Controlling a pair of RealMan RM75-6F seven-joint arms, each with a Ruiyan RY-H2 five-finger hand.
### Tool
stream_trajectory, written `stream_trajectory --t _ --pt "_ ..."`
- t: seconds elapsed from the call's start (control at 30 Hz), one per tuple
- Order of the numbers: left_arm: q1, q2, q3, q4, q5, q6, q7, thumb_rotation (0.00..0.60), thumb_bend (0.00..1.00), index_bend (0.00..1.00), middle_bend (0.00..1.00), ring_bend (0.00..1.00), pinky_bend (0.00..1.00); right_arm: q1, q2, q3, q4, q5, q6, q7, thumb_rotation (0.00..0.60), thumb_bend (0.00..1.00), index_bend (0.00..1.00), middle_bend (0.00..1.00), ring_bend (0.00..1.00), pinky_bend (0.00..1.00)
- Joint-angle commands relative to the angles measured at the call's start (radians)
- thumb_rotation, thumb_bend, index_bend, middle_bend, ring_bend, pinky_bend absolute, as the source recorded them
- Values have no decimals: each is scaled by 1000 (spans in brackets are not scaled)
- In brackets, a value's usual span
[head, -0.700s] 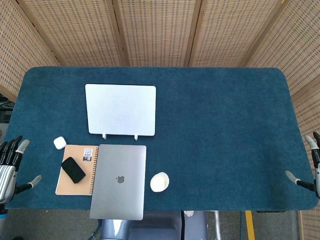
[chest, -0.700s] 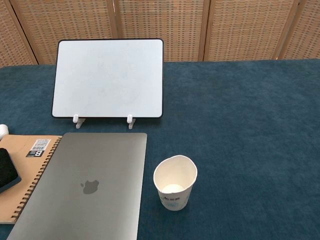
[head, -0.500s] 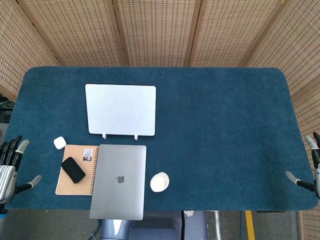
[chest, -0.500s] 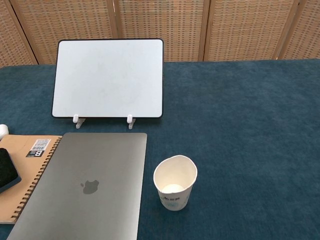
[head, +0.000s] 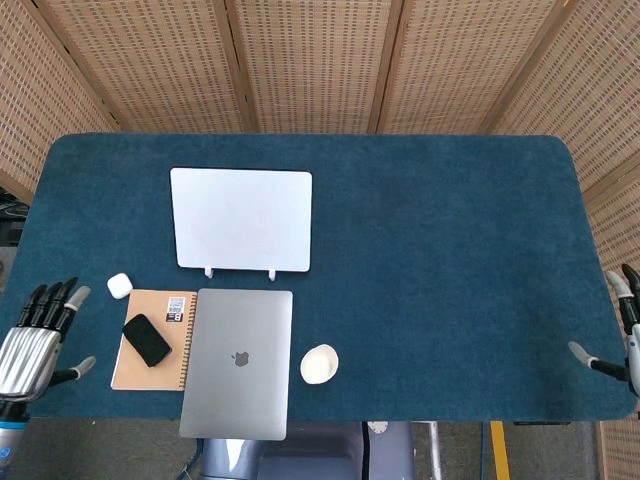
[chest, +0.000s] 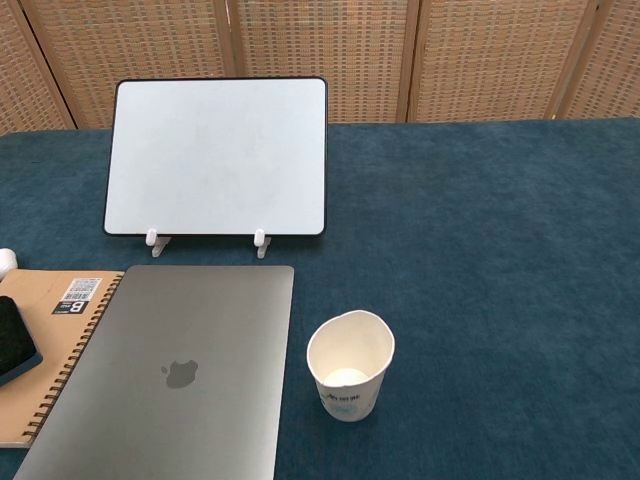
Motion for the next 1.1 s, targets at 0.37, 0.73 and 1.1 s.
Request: stream_trajectory --t 0.37,0.73,1.1 --pt "-184 -108 86 336 161 -203 -165 600 0 40 0 0 0 11 -9 4 -1 19 -26 -24 600 0 0 0 0 0" --pt "-227 -145 98 349 120 -285 -183 600 42 74 0 0 0 12 -9 8 3 28 -31 -20 600 0 0 0 0 0" --pt "-268 -169 98 333 82 -348 -172 600 144 206 104 55 83 10 -9 8 1 30 -28 -20 600 0 0 0 0 0"
